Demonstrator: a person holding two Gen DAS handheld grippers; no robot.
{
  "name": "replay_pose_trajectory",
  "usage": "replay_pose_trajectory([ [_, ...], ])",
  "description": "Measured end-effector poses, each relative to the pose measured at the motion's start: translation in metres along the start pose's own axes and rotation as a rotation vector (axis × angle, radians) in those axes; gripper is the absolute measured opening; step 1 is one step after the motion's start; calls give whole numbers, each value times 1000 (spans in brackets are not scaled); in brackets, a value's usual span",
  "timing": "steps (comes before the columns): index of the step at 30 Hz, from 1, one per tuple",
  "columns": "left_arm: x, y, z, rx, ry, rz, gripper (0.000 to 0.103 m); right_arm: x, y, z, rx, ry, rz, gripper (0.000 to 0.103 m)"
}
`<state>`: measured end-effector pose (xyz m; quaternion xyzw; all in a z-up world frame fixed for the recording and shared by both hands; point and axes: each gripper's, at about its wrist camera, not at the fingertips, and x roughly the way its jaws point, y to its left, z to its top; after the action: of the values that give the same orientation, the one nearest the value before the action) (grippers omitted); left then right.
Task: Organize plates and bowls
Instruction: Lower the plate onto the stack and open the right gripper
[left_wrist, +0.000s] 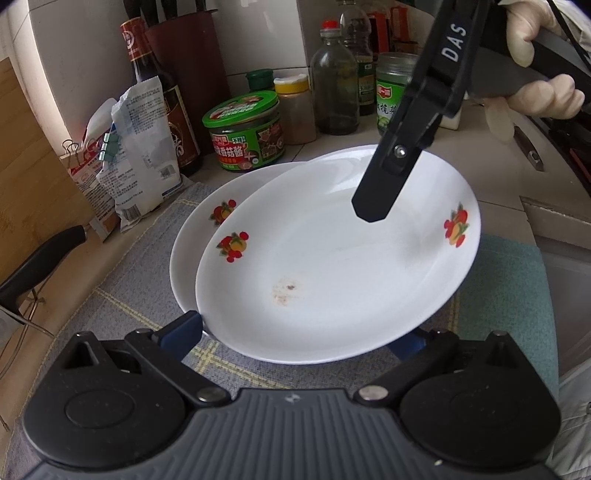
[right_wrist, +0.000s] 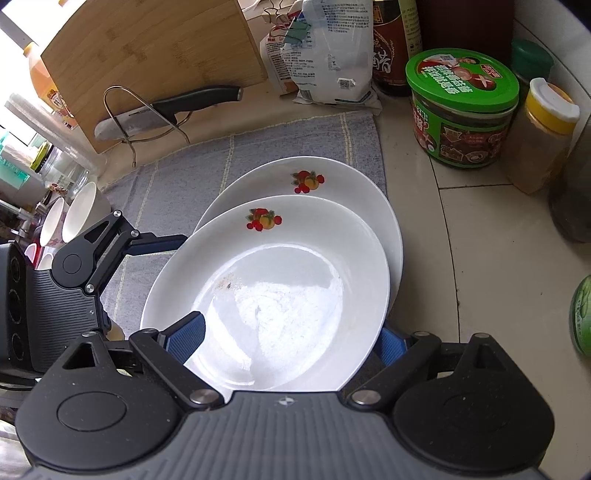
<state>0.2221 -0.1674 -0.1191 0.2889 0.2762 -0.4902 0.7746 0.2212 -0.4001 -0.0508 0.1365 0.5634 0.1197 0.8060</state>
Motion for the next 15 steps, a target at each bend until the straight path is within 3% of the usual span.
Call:
replay_pose_trajectory([
  [15, -4, -1, -2, -23, -25, -10, 102, -1, 9, -1, 9, 27, -37, 100],
])
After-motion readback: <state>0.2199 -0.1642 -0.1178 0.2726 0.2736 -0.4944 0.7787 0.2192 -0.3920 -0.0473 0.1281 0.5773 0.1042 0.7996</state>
